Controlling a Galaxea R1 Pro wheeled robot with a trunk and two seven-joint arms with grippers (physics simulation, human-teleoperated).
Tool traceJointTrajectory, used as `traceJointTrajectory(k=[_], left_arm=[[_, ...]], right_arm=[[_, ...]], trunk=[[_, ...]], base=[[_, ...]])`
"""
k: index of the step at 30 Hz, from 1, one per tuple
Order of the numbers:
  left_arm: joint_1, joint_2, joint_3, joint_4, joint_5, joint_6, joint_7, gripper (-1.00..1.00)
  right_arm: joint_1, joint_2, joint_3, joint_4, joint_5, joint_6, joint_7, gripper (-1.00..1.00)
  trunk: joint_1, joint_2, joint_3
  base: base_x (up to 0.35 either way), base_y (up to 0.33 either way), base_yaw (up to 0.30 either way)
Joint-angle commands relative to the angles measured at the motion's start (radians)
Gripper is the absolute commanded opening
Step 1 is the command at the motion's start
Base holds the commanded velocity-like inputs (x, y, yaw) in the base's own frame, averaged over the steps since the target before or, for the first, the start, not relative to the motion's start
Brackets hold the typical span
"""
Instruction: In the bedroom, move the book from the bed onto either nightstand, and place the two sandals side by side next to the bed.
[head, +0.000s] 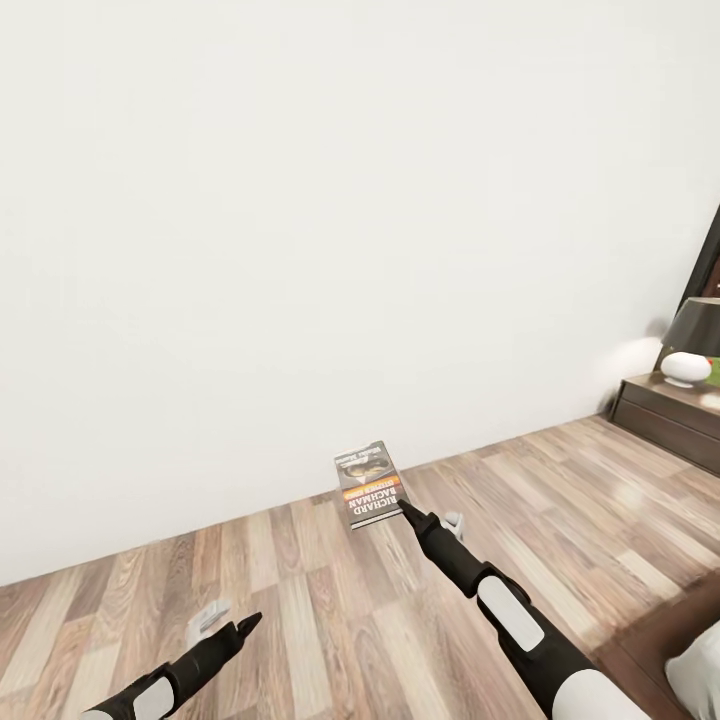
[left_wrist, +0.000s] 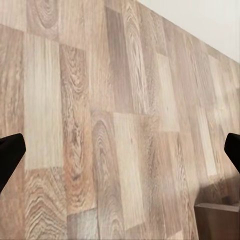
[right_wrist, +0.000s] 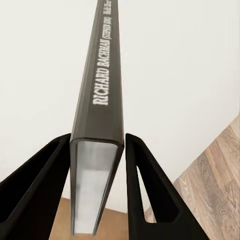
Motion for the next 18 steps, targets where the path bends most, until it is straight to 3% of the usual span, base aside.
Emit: traceJointTrajectory(k=[1, 18], left_arm=[[-0.001, 0.000, 0.008, 0.001, -0.006, -0.002, -0.004, 1.00], [-0.001, 0.000, 0.008, 0.001, -0.006, -0.002, -0.004, 1.00]], right_arm=[[-0.001, -0.001, 0.003, 0.000, -0.013, 0.005, 0.001, -1.00], [-0.001, -0.001, 0.003, 0.000, -0.013, 0.006, 0.001, -1.00]], trunk=[[0.000, 0.000, -0.001], [0.000, 0.000, -0.001]], base=[[0.294, 0.125, -0.070], [0.295, 0.145, -0.131]])
